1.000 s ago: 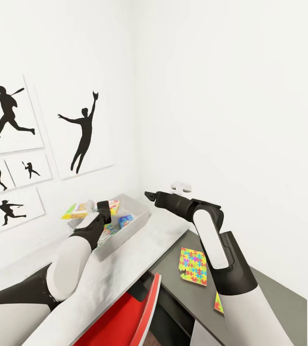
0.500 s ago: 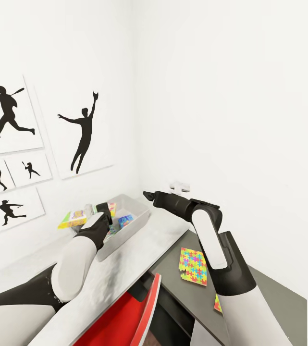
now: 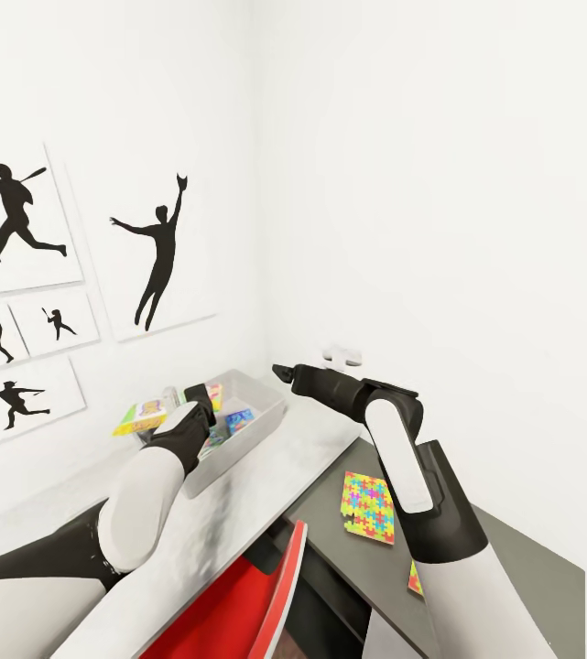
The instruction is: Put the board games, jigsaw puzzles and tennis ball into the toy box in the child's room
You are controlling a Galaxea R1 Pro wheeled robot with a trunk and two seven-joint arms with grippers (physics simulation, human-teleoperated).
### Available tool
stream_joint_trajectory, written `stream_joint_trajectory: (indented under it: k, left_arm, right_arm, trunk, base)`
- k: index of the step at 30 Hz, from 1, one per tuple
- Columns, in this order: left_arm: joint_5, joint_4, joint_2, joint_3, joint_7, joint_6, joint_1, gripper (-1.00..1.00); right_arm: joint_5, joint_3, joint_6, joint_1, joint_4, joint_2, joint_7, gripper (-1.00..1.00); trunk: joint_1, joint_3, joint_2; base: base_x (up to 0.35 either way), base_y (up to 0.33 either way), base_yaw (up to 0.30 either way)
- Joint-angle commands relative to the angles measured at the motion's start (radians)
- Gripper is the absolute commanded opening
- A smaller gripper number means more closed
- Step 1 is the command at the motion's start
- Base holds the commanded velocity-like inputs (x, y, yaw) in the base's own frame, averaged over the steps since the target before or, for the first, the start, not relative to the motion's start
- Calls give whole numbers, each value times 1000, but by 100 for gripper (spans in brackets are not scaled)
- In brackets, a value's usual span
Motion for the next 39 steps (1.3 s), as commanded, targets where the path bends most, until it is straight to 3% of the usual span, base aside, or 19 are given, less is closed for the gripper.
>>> stream_joint_trajectory:
  k: [1,10,39]
  left_arm:
    - [9,-2,0,-4,4,-3,0,-100]
    - [9,-2,0,-8,5,35,1,-100]
    - [7,-2,0,-12,-6,34,1,-100]
  right_arm:
    - [-11,0,2,-1,0,0,-10,100]
    - [-13,-1,2,-1,6,0,-10,100]
    - [-11,0,2,-1,7,0,-10,100]
  trunk:
    - [0,-1,-1]
    - [0,-1,-1]
    - [0,2,-1]
  base:
    - [0,0,0]
    - [0,0,-2]
    - [0,0,-36]
